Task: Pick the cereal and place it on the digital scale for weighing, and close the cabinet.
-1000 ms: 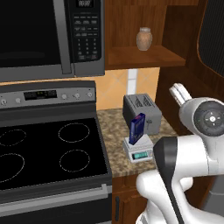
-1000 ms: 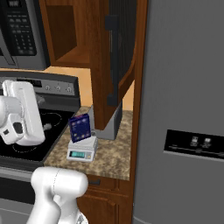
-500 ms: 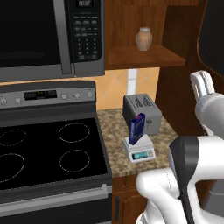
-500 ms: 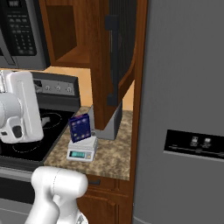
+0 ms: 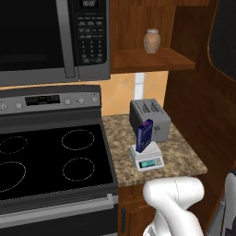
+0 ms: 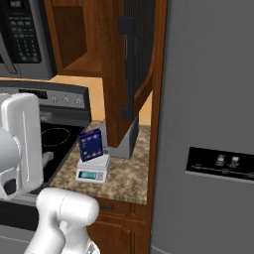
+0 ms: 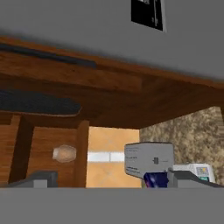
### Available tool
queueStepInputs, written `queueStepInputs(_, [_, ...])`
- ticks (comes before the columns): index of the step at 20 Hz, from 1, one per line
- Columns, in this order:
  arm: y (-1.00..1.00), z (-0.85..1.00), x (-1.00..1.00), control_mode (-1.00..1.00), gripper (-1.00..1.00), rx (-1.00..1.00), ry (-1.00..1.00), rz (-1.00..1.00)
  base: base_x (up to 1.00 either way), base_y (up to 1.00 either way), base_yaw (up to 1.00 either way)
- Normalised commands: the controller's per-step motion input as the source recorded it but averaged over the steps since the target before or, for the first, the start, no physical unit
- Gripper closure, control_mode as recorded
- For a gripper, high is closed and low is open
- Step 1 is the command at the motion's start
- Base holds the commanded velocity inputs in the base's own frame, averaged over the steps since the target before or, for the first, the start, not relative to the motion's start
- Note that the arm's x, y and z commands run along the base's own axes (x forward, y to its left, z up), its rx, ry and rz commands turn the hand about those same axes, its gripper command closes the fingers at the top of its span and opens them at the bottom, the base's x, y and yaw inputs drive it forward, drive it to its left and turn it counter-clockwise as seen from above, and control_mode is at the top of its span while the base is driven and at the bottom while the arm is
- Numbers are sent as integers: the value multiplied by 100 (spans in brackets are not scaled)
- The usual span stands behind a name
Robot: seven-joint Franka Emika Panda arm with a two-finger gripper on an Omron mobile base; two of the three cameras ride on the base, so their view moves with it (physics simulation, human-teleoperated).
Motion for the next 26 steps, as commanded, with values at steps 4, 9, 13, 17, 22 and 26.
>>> queueStepInputs(4, [-48,0,-71,-100,-100,15,-14,0,0,0,0])
queueStepInputs(9, [-53,-2,3,-100,-100,11,-2,5,0,0,0])
queueStepInputs(13, [-37,-11,17,-100,-100,10,-17,8,0,0,0])
queueStepInputs(17, [-41,-32,56,-100,-100,8,-8,3,0,0,0])
queueStepInputs(22, [-29,-32,45,-100,-100,4,-10,0,0,0,0])
queueStepInputs(26, [-18,-19,36,-100,-100,1,-9,-3,0,0,0])
